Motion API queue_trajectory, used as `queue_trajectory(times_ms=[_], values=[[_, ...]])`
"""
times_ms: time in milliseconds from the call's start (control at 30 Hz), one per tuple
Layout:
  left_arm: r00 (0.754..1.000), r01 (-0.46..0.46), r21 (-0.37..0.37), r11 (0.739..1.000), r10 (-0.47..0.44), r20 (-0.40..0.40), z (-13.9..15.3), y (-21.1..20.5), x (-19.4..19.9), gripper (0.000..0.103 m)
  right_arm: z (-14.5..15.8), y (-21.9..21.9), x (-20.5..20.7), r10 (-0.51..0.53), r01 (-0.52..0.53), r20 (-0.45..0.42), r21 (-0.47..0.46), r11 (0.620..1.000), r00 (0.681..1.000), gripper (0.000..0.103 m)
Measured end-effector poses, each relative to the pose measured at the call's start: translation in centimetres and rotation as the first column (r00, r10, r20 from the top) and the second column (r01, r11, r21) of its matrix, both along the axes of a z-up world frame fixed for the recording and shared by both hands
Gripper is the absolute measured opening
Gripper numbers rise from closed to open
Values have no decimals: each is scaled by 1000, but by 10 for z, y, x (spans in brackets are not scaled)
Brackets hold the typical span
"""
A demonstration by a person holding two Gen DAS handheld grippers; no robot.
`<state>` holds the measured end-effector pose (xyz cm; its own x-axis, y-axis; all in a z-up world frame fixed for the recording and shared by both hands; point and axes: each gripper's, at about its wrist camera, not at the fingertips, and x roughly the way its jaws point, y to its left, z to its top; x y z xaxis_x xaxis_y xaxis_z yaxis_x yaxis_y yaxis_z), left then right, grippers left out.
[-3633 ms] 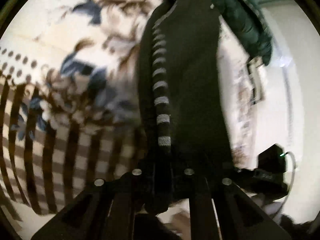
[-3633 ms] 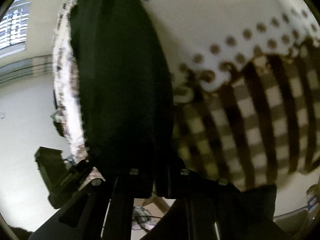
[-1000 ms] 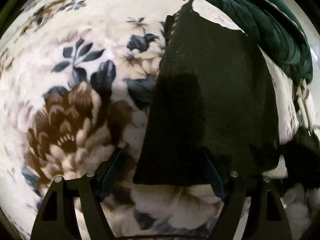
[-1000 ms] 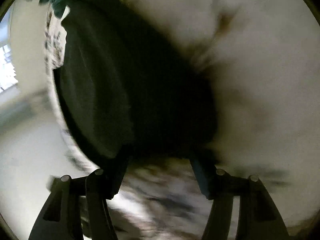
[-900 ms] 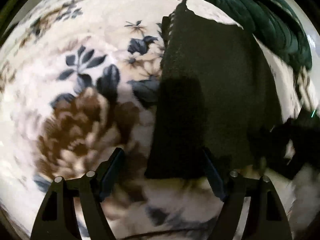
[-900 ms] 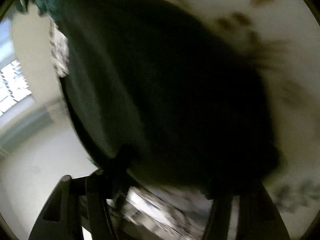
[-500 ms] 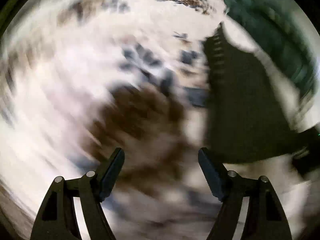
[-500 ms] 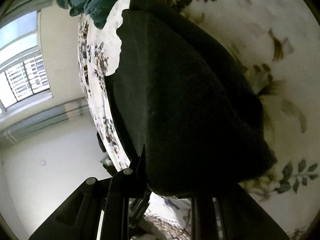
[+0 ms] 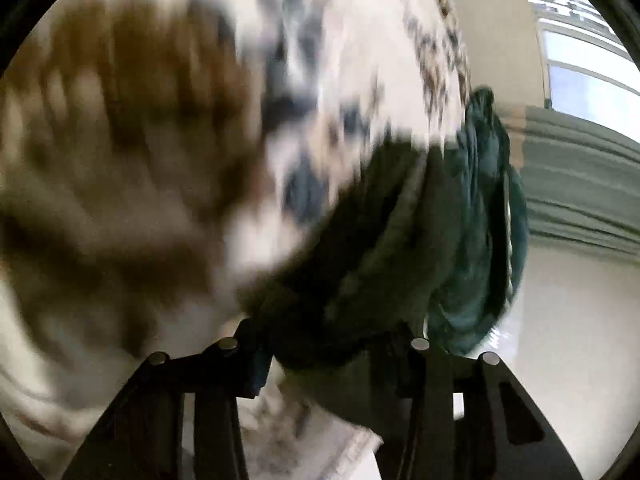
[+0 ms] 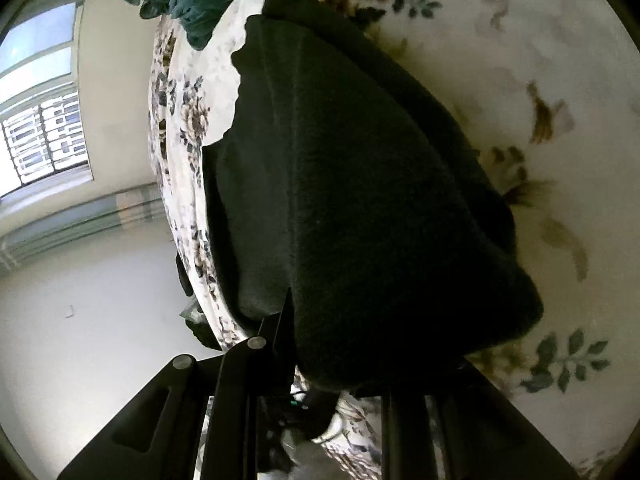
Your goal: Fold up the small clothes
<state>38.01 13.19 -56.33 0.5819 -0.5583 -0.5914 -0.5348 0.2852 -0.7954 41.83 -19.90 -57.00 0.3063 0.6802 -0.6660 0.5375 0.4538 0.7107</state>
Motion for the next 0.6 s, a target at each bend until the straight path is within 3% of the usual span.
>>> queue_trajectory(times_ms=[33,133,200,233,300,400,467,500,600], values=[[999,-48,51,998,48,17,9,22,-1,37,0,-1,-1,-7,7,-1,4,1000,1000,18],[997,-82,72,994,82,6,20,49,-8,44,6,-4,-1,-21,21,14,-22,1000,1000,18],[1000,20,106,994,-19,-16,30,34,-16,75,4,-7,-3,-32,32,14,-3,999,999,18],[998,59,102,993,-57,-22,26,23,-17,75,4,-7,-4,-33,33,11,-2,999,999,18],[990,132,-7,991,-132,-56,10,-7,-24,75,2,-6,-4,-26,26,11,0,1000,1000,18],[989,102,-105,989,-113,-100,-26,-36,-26,75,-5,-6,-5,-33,33,1,14,999,999,19],[988,86,-96,992,-98,-117,-38,-45,-21,75,-15,-8,-7,-26,26,-11,10,1000,1000,19],[992,67,-98,993,-77,-103,-42,-46,-18,79,-23,-10,-8,0,0,-30,-10,1000,1000,22],[996,49,-77,996,-55,-73,-35,-48,-13,82,-42,-26,-17,75,-89,-116,-123,988,990,46]])
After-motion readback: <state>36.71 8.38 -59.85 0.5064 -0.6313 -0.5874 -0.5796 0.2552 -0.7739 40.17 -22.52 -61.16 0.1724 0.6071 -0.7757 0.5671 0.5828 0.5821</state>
